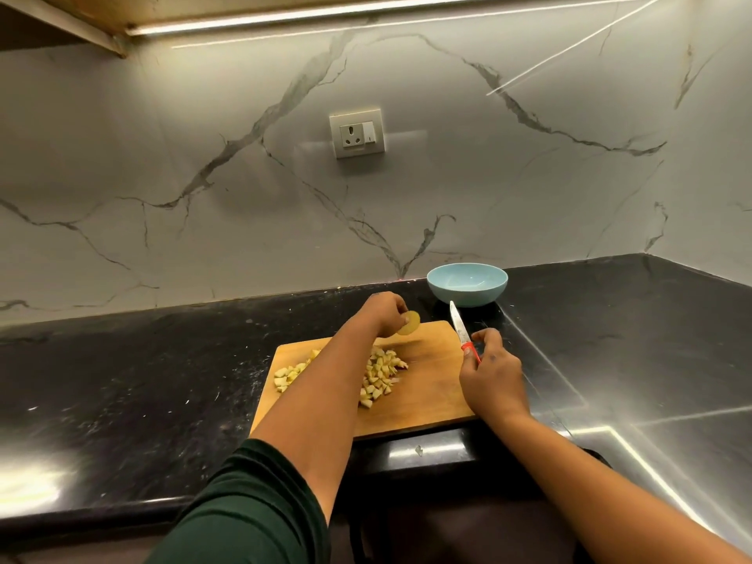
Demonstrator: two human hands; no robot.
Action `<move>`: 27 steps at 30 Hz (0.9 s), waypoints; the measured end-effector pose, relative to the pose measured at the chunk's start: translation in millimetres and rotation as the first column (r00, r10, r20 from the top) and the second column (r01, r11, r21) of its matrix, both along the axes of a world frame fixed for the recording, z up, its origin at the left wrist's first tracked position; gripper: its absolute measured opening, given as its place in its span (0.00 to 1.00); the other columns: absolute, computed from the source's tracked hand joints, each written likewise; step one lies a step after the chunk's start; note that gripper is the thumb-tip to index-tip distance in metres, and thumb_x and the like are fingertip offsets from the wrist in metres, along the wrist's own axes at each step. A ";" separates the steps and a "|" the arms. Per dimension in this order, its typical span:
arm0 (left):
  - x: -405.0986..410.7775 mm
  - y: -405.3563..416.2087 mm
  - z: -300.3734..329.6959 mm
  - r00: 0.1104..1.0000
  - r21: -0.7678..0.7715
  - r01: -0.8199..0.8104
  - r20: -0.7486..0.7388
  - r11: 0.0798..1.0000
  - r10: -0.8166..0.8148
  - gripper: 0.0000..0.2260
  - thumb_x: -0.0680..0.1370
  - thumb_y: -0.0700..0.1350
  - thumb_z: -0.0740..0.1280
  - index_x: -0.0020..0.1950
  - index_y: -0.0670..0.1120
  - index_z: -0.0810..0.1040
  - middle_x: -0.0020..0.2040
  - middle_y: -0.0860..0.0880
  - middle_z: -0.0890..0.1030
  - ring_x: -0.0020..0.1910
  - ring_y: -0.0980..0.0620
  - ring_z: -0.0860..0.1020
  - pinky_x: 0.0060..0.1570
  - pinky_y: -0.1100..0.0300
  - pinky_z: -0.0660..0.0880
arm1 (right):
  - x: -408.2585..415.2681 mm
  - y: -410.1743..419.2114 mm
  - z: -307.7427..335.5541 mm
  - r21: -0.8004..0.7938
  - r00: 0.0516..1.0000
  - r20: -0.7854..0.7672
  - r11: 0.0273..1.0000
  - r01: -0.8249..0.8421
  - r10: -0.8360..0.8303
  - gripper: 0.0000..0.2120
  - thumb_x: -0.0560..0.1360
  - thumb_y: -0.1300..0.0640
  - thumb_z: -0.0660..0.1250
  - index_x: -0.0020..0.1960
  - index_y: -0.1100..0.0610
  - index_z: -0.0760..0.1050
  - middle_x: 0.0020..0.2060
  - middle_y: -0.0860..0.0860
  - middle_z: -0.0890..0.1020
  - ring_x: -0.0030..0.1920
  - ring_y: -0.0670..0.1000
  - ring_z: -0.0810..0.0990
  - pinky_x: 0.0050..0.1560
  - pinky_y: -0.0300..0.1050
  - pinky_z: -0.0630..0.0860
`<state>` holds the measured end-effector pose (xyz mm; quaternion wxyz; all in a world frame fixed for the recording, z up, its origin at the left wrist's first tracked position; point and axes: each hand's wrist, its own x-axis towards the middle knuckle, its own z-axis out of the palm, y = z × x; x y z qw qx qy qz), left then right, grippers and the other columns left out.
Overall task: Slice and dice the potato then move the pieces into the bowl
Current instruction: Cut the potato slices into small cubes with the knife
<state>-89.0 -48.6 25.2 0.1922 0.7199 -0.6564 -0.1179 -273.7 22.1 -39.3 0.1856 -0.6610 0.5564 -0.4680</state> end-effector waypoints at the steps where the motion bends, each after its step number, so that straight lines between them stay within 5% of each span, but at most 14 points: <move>1: -2.8 4.9 2.1 0.999 -0.043 -0.016 -0.052 0.999 0.013 0.14 0.79 0.39 0.66 0.65 0.45 0.76 0.61 0.44 0.78 0.57 0.47 0.77 0.57 0.55 0.76 | -0.2 0.6 0.7 0.003 1.000 0.001 1.000 -0.002 0.002 0.07 0.80 0.59 0.60 0.58 0.57 0.69 0.42 0.52 0.77 0.40 0.51 0.74 0.37 0.43 0.68; 5: -19.9 37.3 2.9 0.921 -0.065 -0.008 -0.389 0.998 -0.018 0.25 0.76 0.32 0.67 0.71 0.49 0.70 0.58 0.45 0.77 0.50 0.51 0.80 0.51 0.58 0.80 | -0.7 1.0 1.6 0.029 1.000 0.024 1.000 -0.004 0.003 0.08 0.81 0.59 0.60 0.59 0.57 0.69 0.42 0.53 0.77 0.40 0.51 0.74 0.36 0.43 0.67; 8: -34.7 65.7 -11.7 0.852 0.000 0.020 -0.523 1.000 -0.017 0.22 0.76 0.33 0.68 0.67 0.50 0.73 0.57 0.47 0.77 0.49 0.53 0.81 0.53 0.55 0.81 | -0.2 3.4 2.7 0.036 0.994 0.107 0.999 0.031 -0.035 0.08 0.81 0.59 0.59 0.59 0.59 0.69 0.44 0.55 0.78 0.41 0.53 0.75 0.39 0.45 0.68; 16: -46.9 95.0 -47.2 0.994 -0.078 0.025 -0.102 0.997 -0.033 0.20 0.79 0.46 0.67 0.71 0.47 0.73 0.65 0.45 0.76 0.63 0.47 0.74 0.65 0.54 0.71 | -2.0 16.2 5.3 0.123 0.979 0.154 0.986 0.111 -0.130 0.09 0.82 0.59 0.57 0.60 0.60 0.68 0.51 0.60 0.79 0.45 0.55 0.71 0.45 0.46 0.66; 27: -46.7 115.3 -53.2 0.987 -0.153 0.046 -0.144 0.987 -0.068 0.22 0.78 0.53 0.68 0.70 0.45 0.74 0.58 0.45 0.79 0.56 0.48 0.76 0.57 0.56 0.73 | -16.5 36.6 12.3 0.207 0.991 0.069 0.973 0.102 -0.119 0.13 0.82 0.60 0.57 0.64 0.62 0.66 0.58 0.62 0.77 0.55 0.61 0.75 0.46 0.45 0.65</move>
